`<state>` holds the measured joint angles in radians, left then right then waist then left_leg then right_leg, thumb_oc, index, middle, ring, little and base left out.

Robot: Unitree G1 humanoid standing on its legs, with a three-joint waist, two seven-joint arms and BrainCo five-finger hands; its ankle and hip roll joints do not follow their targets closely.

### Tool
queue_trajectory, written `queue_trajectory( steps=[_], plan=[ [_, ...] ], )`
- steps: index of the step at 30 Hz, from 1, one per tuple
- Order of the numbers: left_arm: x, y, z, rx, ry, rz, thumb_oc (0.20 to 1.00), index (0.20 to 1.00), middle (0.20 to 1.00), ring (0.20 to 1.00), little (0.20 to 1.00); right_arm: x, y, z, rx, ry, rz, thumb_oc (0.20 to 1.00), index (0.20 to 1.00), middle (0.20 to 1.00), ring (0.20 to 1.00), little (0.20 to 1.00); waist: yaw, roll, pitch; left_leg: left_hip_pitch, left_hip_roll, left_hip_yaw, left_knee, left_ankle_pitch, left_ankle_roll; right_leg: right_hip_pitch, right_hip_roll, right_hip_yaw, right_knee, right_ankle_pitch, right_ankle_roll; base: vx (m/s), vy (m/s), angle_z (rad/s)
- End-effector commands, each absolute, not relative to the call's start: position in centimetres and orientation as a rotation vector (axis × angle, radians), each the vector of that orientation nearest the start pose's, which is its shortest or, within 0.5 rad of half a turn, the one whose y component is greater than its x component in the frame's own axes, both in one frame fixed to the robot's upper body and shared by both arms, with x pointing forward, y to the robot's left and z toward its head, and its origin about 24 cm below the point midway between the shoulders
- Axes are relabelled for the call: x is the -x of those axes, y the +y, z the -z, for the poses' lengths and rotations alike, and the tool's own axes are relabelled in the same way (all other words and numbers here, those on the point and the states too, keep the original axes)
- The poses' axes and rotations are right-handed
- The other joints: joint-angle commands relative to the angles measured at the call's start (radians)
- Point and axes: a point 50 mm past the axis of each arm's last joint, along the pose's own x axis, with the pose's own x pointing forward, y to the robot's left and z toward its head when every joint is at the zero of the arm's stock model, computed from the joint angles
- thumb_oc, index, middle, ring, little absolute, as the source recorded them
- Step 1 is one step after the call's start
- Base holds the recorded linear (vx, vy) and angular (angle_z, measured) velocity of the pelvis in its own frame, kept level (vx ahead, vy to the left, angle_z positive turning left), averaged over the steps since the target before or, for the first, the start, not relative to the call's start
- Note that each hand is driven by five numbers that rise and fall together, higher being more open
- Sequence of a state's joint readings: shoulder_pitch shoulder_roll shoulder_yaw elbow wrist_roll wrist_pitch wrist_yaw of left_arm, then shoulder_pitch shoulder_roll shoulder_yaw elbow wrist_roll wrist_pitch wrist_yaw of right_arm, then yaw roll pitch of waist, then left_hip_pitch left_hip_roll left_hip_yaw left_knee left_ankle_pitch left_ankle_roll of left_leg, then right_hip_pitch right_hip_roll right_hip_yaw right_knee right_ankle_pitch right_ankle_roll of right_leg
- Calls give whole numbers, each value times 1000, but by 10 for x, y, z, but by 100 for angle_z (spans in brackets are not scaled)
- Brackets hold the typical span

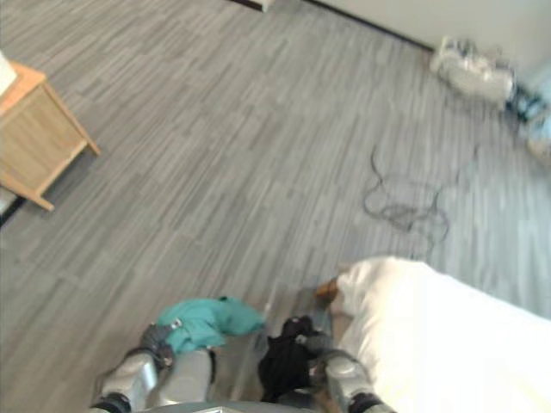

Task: Tidy up the quilt and then pick up the clothes from the bed and put them into the laundry hamper.

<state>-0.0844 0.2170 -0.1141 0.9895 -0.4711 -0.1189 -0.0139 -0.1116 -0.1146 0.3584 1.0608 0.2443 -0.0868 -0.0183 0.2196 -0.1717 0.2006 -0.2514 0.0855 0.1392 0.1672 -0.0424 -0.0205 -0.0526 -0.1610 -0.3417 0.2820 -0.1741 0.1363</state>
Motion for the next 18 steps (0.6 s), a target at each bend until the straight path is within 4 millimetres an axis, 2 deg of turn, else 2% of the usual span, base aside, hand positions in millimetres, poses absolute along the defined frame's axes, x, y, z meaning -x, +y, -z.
queue_trajectory(
  steps=[1, 2, 3, 4, 5, 6, 7, 8, 9, 10, 11, 12, 13, 14, 15, 16, 17, 18],
  plan=[
    [-214, 220, 99, 160, 616, -225, 200, 200, 200, 200, 200, -207, -158, 116, 107, 730, -105, 200, 200, 200, 200, 200, -17, 78, 9, 28, -26, -58, -68, 30, 49, 36, 6, -10, 283, 278, 125, 395, 175, 68],
    [-214, 219, 99, 161, 616, -225, 200, 200, 200, 200, 200, -207, -158, 116, 107, 730, -105, 200, 200, 200, 200, 200, -17, 81, 7, 27, -23, -59, -71, 33, 49, 35, 10, -11, 280, 282, 125, 851, 303, 64],
    [-219, 218, 95, 150, 587, -214, 200, 200, 200, 200, 200, -208, -157, 115, 109, 716, -97, 200, 200, 200, 200, 200, -55, 112, 11, 139, -25, -105, -163, 25, 46, -45, 20, -30, 262, 207, 125, 446, 132, 49],
    [-219, 218, 95, 150, 587, -214, 200, 200, 200, 200, 200, -208, -158, 115, 109, 716, -97, 200, 200, 200, 200, 200, -57, 114, 10, 138, -23, -107, -165, 28, 46, -44, 23, -33, 258, 211, 125, 878, 116, 61],
    [-227, 214, 89, 136, 557, -186, 200, 200, 200, 200, 200, -211, -155, 111, 101, 686, -99, 200, 200, 200, 200, 200, -93, 118, 14, 213, -40, -164, -201, 8, 27, -91, 31, -50, 110, 166, 99, 423, -15, 83],
    [-227, 214, 89, 136, 556, -187, 200, 200, 200, 200, 200, -211, -155, 111, 101, 686, -99, 200, 200, 200, 200, 200, -98, 120, 13, 210, -39, -169, -201, 10, 27, -88, 33, -55, 103, 170, 98, 729, -4, 93],
    [-236, 174, 91, 196, 571, -145, 200, 200, 200, 200, 200, -275, -103, 66, 121, 501, 181, 200, 200, 200, 200, 200, -81, 133, -1, 250, -64, -212, -216, -15, 17, -82, 15, -67, -25, 150, 83, 476, 40, 110],
    [-245, 186, 85, 152, 550, -194, 200, 200, 200, 200, 200, -249, -157, 87, 192, 556, 202, 200, 200, 200, 200, 200, -127, 140, -12, 280, -53, -210, -232, -28, -7, -102, -1, -43, -137, 172, 80, 703, -4, 98],
    [-246, 186, 85, 141, 544, -207, 200, 200, 200, 200, 200, -236, -170, 94, 197, 573, 242, 200, 200, 200, 200, 200, -155, 138, -10, 303, -48, -228, -243, -46, -17, -145, -38, -17, -210, 204, 80, 610, -70, 121],
    [-245, 186, 85, 185, 538, -229, 200, 200, 200, 200, 200, -235, -175, 92, 210, 555, 279, 200, 200, 200, 200, 200, -171, 148, -13, 331, -23, -228, -253, -72, -34, -164, -78, -6, -278, 243, 93, 907, -250, 118],
    [-238, 183, 91, 199, 560, -246, 200, 200, 200, 200, 200, -236, -175, 91, 225, 560, 297, 200, 200, 200, 200, 200, -197, 175, -11, 405, 35, -263, -255, -134, -56, -237, -164, 28, -329, 312, 114, 698, -209, 111],
    [-238, 182, 92, 200, 561, -245, 200, 200, 200, 200, 200, -236, -175, 91, 227, 561, 298, 200, 200, 200, 200, 200, -194, 185, -8, 413, 46, -260, -255, -140, -58, -229, -153, 25, -331, 310, 113, 725, -232, 75],
    [-235, 180, 94, 197, 572, -247, 200, 200, 200, 200, 200, -233, -177, 94, 239, 585, 298, 200, 200, 200, 200, 200, -206, 191, -5, 450, 65, -285, -255, -168, -65, -244, -163, 60, -323, 324, 121, 712, -228, 46],
    [-226, 180, 100, 195, 593, -240, 200, 200, 200, 200, 200, -225, -182, 100, 270, 613, 288, 200, 200, 200, 200, 200, -235, 169, -17, 487, 65, -325, -221, -228, -78, -230, -156, 122, -295, 337, 125, 703, -224, 45],
    [-225, 180, 100, 195, 594, -241, 200, 200, 200, 200, 200, -224, -182, 100, 271, 615, 288, 200, 200, 200, 200, 200, -234, 173, -14, 490, 70, -324, -216, -234, -79, -224, -151, 120, -296, 335, 125, 928, -276, 72],
    [-206, 185, 112, 203, 649, -280, 200, 200, 200, 200, 200, -219, -186, 104, 304, 642, 268, 200, 200, 200, 200, 200, -239, 161, -35, 514, 79, -343, -139, -254, -90, -204, -141, 114, -254, 336, 125, 668, -181, 106],
    [-194, 190, 118, 211, 679, -302, 200, 200, 200, 200, 200, -218, -189, 104, 321, 649, 253, 200, 200, 200, 200, 200, -227, 173, -37, 498, 94, -345, -53, -211, -98, -177, -109, 109, -246, 323, 116, 784, -262, 101],
    [-180, 196, 124, 228, 706, -334, 200, 200, 200, 200, 200, -216, -190, 106, 338, 656, 229, 200, 200, 200, 200, 200, -208, 167, -40, 441, 84, -351, 75, -117, -101, -141, -74, 102, -254, 305, 79, 426, -259, 55]
  ],
)
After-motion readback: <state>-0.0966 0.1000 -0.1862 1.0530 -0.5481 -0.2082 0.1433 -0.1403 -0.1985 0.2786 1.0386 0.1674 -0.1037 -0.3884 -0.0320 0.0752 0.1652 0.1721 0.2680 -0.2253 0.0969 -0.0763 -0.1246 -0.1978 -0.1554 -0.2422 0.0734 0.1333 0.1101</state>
